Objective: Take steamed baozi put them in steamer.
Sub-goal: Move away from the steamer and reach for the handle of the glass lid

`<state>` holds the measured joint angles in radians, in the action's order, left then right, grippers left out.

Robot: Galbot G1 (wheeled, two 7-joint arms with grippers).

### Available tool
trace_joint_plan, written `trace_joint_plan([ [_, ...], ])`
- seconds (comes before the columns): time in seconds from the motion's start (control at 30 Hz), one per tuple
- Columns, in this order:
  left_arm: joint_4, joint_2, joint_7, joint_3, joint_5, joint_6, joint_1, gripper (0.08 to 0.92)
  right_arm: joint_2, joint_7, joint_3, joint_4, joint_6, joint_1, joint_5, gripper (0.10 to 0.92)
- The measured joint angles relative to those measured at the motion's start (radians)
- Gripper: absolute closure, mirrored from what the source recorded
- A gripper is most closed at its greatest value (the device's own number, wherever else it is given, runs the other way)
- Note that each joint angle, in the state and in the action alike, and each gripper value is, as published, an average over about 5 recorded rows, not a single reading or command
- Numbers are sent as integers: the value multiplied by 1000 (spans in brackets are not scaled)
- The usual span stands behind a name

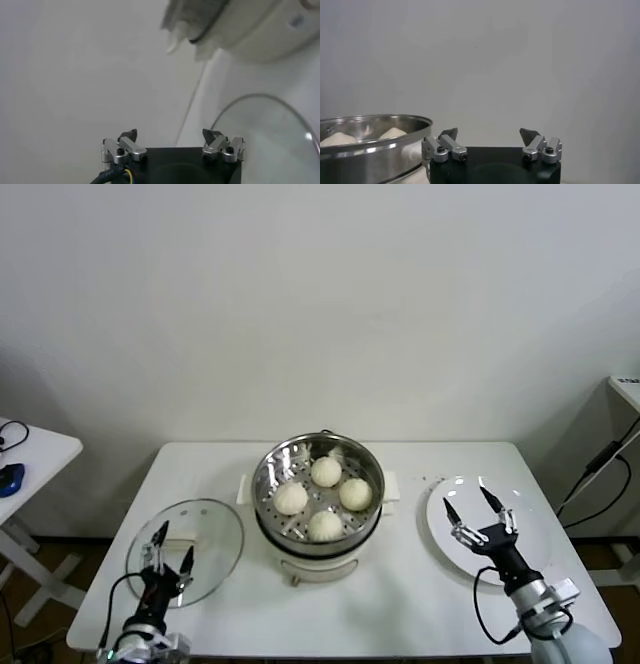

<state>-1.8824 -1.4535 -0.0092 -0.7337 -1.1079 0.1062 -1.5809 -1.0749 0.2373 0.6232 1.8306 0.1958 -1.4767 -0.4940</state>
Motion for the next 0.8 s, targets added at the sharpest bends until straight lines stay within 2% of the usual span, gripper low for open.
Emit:
trace_joint_plan([
  [0.33,116,9,-31,-11,-225,-2,75,177,-18,-2,19,-11,4,13,9,203],
  [0.8,237,8,-55,-12,-341,-7,173,177,-27,-3,31,-16,5,23,21,203],
])
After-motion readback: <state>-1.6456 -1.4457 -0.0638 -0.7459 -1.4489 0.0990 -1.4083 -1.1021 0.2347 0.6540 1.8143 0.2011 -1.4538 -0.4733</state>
